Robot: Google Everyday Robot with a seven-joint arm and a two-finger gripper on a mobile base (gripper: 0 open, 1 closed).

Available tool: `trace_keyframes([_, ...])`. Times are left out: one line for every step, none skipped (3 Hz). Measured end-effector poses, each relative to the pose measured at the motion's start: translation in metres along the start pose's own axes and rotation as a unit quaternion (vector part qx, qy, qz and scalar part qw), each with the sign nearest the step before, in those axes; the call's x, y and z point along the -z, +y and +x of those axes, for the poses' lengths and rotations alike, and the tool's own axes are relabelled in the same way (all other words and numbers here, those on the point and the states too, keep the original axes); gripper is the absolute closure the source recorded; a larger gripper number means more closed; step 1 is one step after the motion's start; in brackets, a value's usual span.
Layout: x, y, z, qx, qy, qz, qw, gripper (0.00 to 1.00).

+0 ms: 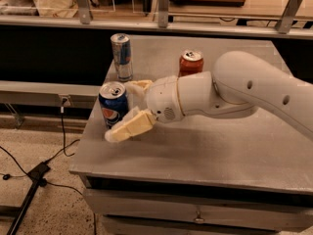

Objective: Pick pepsi can

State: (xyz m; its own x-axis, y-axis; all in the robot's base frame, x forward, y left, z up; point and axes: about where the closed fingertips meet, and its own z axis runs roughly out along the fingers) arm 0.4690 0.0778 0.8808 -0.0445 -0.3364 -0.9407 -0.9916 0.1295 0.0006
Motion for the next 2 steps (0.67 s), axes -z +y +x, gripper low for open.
trace_keyframes([-0.0023,0.0005,0.0003,-0.001,-0.001,-0.003,1.0000,0.39])
trace_keyframes([-0.0037,0.0019,-0.0010,0.000,-0.001,-0.004,1.0000,0.62])
